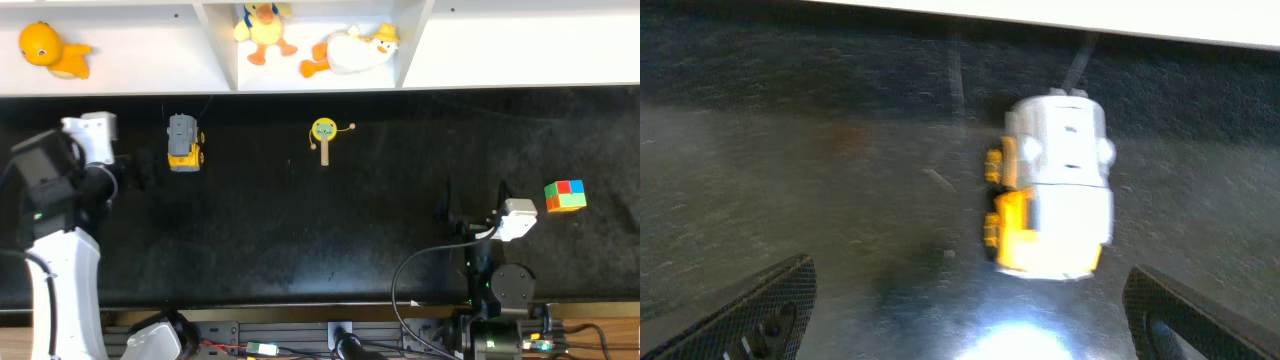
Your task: Store Toys
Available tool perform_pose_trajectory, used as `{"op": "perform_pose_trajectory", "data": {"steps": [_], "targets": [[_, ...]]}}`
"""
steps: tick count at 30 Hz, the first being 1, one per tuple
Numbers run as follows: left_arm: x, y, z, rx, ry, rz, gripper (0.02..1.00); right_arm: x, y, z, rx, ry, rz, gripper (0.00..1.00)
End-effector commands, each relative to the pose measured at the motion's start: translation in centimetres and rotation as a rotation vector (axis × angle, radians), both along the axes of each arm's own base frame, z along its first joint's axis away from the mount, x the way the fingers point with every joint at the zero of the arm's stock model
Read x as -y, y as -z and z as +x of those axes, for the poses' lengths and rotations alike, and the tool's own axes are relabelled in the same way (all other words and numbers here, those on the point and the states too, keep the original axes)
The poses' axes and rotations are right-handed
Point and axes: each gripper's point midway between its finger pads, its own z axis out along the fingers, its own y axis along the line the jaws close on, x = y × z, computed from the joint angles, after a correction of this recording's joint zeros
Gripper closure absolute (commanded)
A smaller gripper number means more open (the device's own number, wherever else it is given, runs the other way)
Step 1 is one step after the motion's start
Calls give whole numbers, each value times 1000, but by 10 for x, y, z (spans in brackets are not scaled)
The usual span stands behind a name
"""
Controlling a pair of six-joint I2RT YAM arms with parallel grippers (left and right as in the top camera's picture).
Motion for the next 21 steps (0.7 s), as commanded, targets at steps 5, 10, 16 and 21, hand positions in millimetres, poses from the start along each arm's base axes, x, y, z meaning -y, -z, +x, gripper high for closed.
{"op": "perform_pose_trajectory", "data": {"steps": [5, 10, 16, 21], "targets": [[59, 12, -5, -72, 168, -9, 20, 1, 3, 0, 2, 5, 4, 7], [65, 29, -4, -138, 153, -17, 20, 1, 3, 0, 2, 5, 4, 7], [66, 41, 5, -162, 95, -32, 20, 1, 3, 0, 2, 5, 3, 5], [71, 47, 17, -153, 85, -28, 20, 1, 3, 0, 2, 5, 4, 5]]}}
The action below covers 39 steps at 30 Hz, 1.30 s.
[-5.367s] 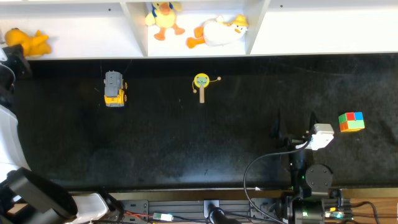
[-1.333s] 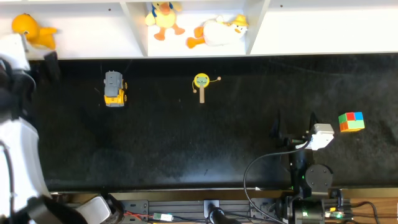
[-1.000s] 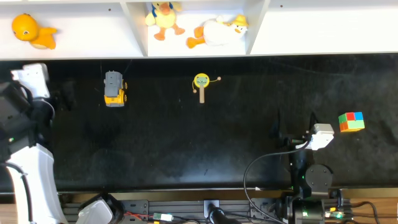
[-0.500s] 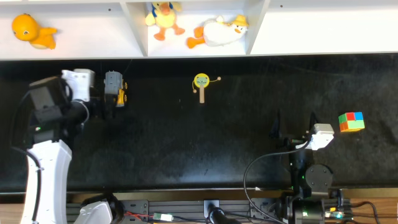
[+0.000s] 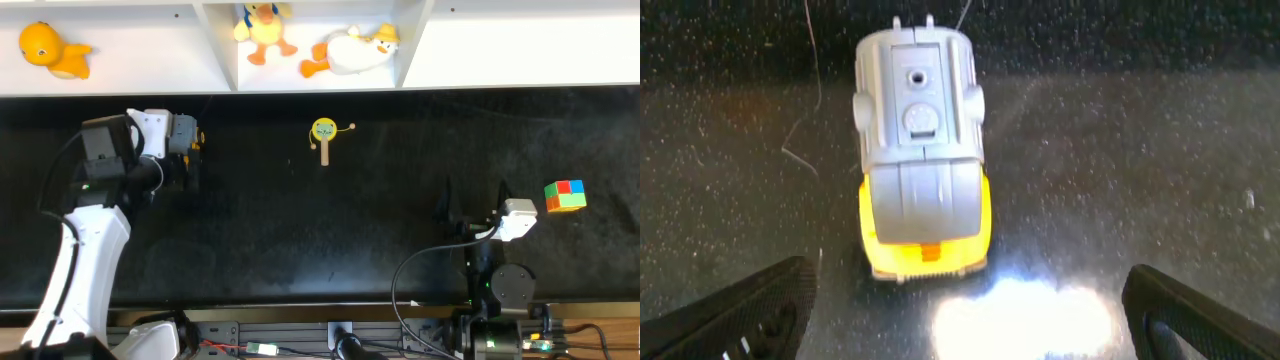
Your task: Store Toys
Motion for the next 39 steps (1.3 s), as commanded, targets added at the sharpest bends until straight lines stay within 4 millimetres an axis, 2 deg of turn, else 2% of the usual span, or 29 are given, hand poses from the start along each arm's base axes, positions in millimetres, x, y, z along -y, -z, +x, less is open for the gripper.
{"op": "perform_pose_trajectory", "data": {"steps": [1, 6, 13, 16, 23, 30, 33, 37, 39], "targets": [[2, 10, 9, -12, -47, -2, 20, 1, 3, 0, 2, 5, 4, 7], [-7, 20, 10, -42, -120, 40, 18, 1, 3, 0, 2, 5, 3, 7], [-3, 29, 19, -41, -113, 56, 18, 1, 3, 0, 2, 5, 4, 5], [-9, 31, 21, -43, -178, 70, 20, 1, 3, 0, 2, 5, 4, 5], [-3, 36, 23, -51, -160, 71, 23, 1, 3, 0, 2, 5, 4, 5], [-7, 43, 22, -69, -170, 89, 49, 1, 3, 0, 2, 5, 4, 5], [-10, 43, 22, -69, -180, 105, 121, 1, 3, 0, 2, 5, 4, 7], [-11, 43, 22, -69, -183, 110, 395, 1, 3, 0, 2, 5, 4, 5], [-11, 43, 22, -69, -183, 110, 463, 1, 3, 0, 2, 5, 4, 7]]}}
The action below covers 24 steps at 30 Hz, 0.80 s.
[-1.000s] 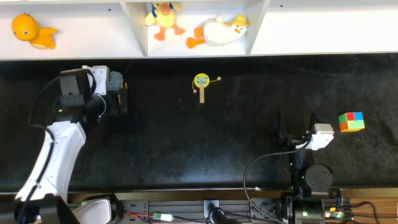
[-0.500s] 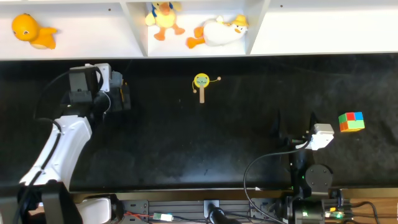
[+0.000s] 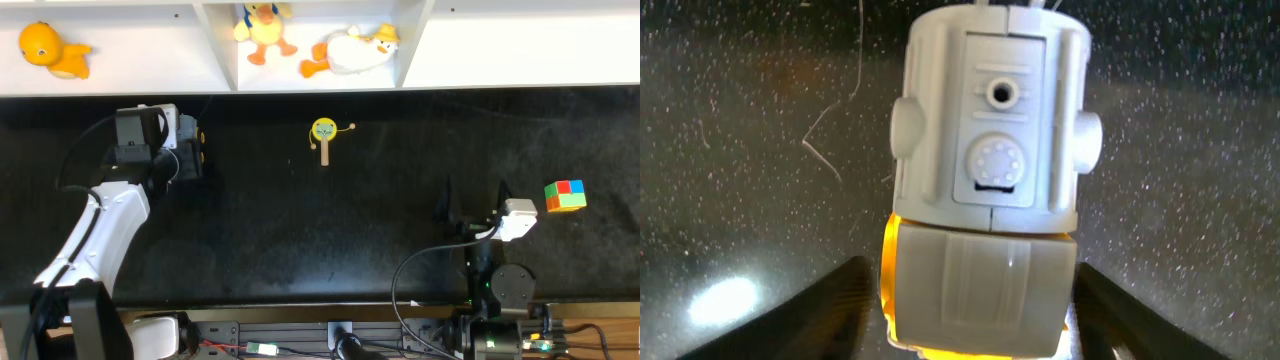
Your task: Store Toys
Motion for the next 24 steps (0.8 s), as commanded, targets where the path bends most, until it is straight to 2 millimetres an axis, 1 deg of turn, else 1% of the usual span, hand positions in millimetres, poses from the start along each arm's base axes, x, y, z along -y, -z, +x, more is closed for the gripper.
{"op": "perform_pose_trajectory", "data": {"steps": [1, 4, 6, 9, 14, 16, 17, 24], "targets": [[-1, 2, 0, -4, -10, 13, 487, 1, 3, 0, 2, 6, 1, 5], [-1, 2, 0, -3, -10, 13, 562, 1, 3, 0, 2, 6, 1, 5], [-1, 2, 0, -1, -10, 13, 595, 1, 3, 0, 2, 6, 1, 5], [1, -2, 3, 17, -4, 19, 619, 1, 3, 0, 2, 6, 1, 5], [12, -17, 5, 63, 24, 52, 638, 1, 3, 0, 2, 6, 1, 3], [17, -23, 5, 77, 36, 51, 665, 1, 3, 0, 2, 6, 1, 5], [17, -27, 3, 82, 35, 48, 680, 1, 3, 0, 2, 6, 0, 5], [11, -51, -14, 104, 13, 71, 689, 1, 3, 0, 2, 6, 1, 5]]}}
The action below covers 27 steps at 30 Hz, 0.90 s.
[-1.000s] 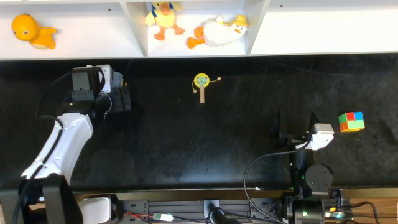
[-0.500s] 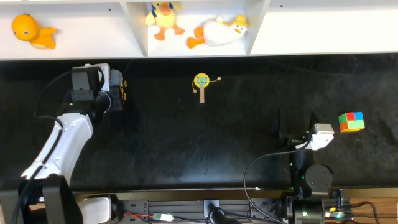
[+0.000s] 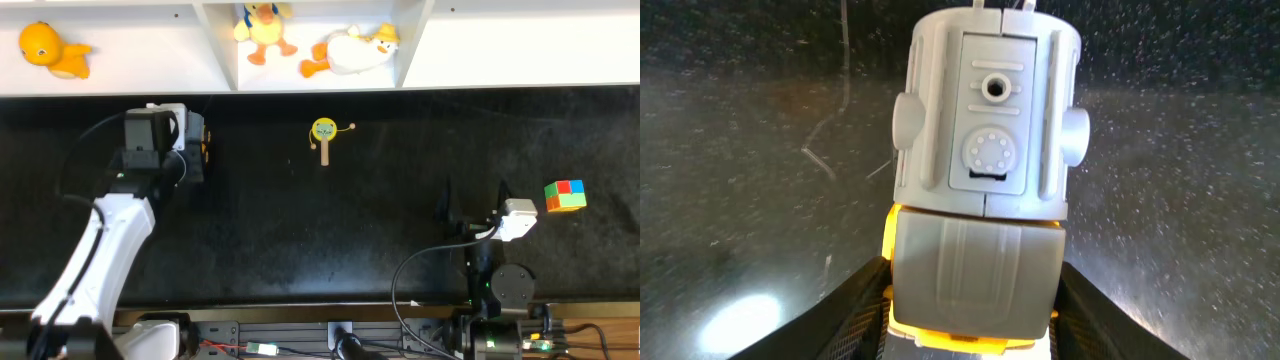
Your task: Store Toys
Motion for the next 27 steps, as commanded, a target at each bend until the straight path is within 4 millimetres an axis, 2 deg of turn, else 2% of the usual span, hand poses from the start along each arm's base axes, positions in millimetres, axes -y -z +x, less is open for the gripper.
{"op": "perform_pose_trajectory", "data": {"steps": [1, 9, 17, 27], "targets": [[-6, -27, -8, 65, -34, 21, 693, 1, 3, 0, 2, 5, 1, 5], [-7, -66, -12, 184, -38, 12, 702, 1, 3, 0, 2, 5, 1, 5], [-13, -72, -1, 229, -74, -22, 706, 1, 3, 0, 2, 5, 1, 5], [-16, -81, 29, 242, -81, -41, 717, 1, 3, 0, 2, 5, 1, 5]]}}
